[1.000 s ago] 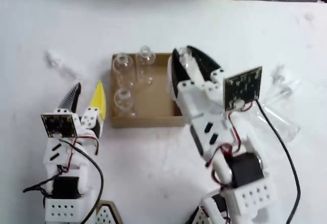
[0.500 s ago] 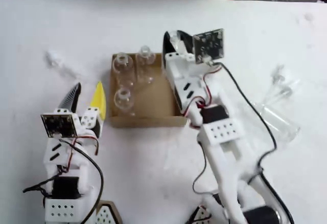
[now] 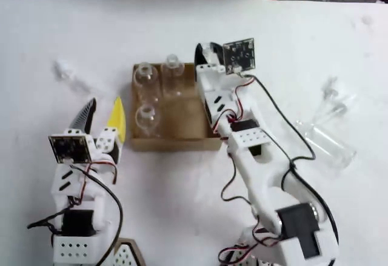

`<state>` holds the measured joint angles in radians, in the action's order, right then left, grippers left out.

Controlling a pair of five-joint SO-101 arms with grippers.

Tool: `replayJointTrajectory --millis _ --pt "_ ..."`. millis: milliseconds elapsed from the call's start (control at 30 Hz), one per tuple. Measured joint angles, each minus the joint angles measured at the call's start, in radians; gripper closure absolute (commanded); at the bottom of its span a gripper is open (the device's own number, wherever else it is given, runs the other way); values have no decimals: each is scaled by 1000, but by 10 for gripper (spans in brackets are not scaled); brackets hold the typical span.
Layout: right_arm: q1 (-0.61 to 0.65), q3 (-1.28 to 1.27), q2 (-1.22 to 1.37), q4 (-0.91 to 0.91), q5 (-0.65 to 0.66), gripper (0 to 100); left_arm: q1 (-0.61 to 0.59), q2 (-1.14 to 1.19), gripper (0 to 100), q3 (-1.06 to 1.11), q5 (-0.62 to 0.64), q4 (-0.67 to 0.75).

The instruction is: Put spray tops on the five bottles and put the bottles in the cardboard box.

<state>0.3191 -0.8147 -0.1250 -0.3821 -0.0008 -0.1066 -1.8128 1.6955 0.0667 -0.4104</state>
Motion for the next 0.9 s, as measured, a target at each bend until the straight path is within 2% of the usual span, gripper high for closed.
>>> replayJointTrajectory --millis 400,900 --pt "2 2 130 -184 0 983 0 0 824 0 0 0" --pt "2 2 175 -196 0 983 0 0 824 0 0 0"
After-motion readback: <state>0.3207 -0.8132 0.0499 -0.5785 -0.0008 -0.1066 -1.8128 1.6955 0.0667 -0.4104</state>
